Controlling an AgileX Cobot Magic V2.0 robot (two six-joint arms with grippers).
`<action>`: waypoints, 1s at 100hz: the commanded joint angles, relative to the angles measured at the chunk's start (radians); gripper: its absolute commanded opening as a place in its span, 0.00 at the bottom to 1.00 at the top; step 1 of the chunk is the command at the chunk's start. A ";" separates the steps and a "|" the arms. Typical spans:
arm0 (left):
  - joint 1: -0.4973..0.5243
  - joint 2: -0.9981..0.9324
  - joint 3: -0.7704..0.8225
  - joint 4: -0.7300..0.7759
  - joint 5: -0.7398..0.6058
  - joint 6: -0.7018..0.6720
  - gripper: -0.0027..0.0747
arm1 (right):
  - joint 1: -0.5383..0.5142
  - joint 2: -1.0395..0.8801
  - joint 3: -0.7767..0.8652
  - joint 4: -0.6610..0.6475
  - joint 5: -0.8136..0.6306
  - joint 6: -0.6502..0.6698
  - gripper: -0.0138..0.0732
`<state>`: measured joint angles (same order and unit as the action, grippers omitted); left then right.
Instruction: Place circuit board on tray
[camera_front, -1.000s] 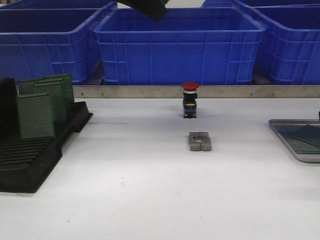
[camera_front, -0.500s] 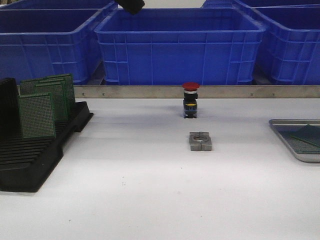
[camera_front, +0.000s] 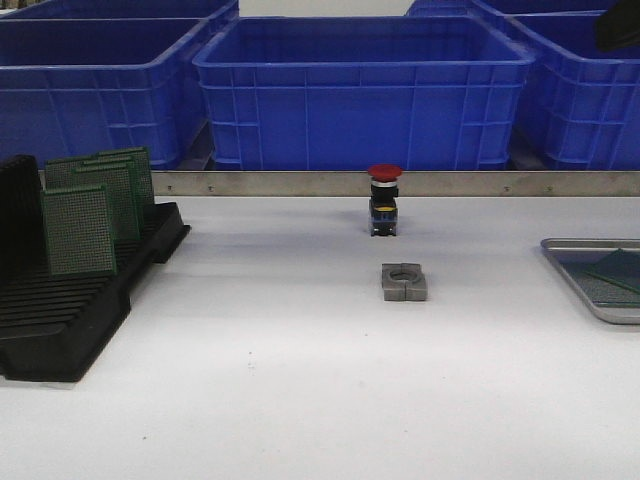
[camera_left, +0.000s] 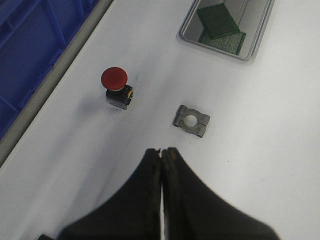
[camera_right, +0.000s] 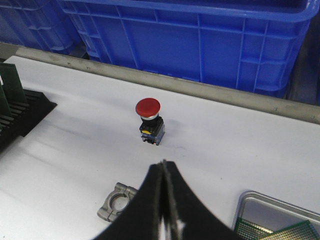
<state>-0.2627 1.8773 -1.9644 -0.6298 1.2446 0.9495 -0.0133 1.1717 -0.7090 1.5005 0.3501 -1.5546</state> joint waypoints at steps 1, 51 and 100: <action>0.000 -0.093 -0.015 -0.046 -0.010 -0.037 0.01 | 0.048 -0.063 -0.006 0.046 -0.066 -0.009 0.04; 0.000 -0.532 0.512 -0.064 -0.496 -0.103 0.01 | 0.215 -0.319 0.104 0.047 -0.275 -0.010 0.04; 0.000 -1.127 1.219 -0.146 -0.930 -0.103 0.01 | 0.217 -0.660 0.279 0.035 -0.282 -0.025 0.04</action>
<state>-0.2627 0.8449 -0.8038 -0.7326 0.4136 0.8555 0.2023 0.5635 -0.4412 1.5329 0.0743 -1.5659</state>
